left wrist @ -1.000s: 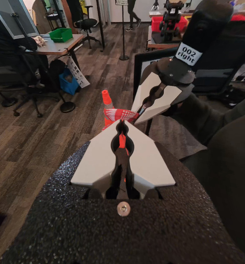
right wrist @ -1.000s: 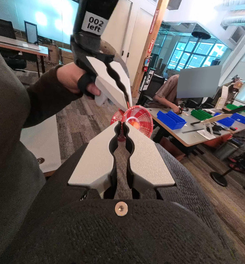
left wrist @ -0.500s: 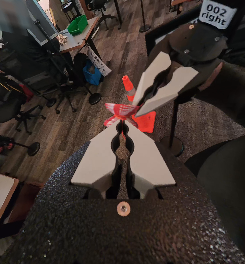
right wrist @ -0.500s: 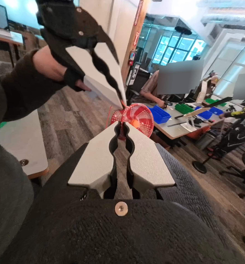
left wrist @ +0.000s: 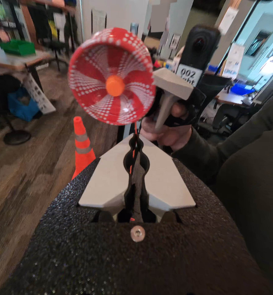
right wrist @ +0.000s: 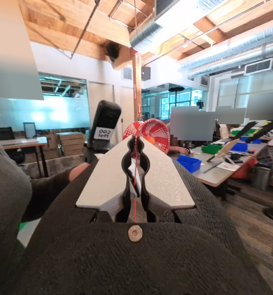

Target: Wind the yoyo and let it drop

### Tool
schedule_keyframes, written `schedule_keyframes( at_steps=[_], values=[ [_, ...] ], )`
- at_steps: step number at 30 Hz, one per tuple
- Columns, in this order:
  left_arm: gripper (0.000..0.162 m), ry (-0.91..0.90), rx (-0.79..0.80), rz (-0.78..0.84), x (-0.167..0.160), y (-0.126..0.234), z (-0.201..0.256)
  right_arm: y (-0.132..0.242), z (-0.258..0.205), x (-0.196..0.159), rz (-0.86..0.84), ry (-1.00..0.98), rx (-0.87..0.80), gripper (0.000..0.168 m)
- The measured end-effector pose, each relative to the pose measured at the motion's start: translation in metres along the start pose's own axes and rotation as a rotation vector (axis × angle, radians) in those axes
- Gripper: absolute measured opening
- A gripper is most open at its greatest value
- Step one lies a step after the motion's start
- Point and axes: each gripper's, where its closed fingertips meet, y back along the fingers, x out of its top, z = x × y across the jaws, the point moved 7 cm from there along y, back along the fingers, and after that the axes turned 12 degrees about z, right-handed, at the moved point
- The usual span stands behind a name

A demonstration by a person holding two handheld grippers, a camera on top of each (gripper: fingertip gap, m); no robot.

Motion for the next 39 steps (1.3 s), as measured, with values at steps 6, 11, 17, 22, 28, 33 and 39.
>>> schedule_keyframes(
  at_steps=[6,11,17,22,28,33,39],
  values=[
    [0.0,-0.038,0.045,0.203,-0.001,0.011,-0.024,0.004,-0.009,0.002,0.003,-0.071,0.172,0.001],
    [0.0,-0.206,0.16,0.137,0.018,0.026,-0.038,0.012,-0.019,-0.009,-0.162,0.005,0.289,0.0],
    [0.0,-0.53,0.224,-0.047,0.047,0.031,-0.007,0.012,-0.01,-0.019,-0.326,0.208,0.158,0.001],
    [0.0,-0.766,0.296,-0.068,0.05,0.024,0.022,0.003,-0.008,-0.012,-0.225,0.299,0.051,0.001],
    [0.0,-0.577,0.214,0.048,0.039,0.025,0.033,0.0,0.0,-0.008,-0.127,0.348,-0.061,0.0],
    [0.0,-0.397,0.213,0.113,0.018,0.026,0.022,-0.002,-0.001,-0.006,-0.068,0.288,-0.053,0.0],
    [0.042,-0.129,0.2,0.248,-0.005,0.026,0.005,-0.002,-0.002,-0.006,-0.043,0.22,-0.02,0.0]
  ],
)
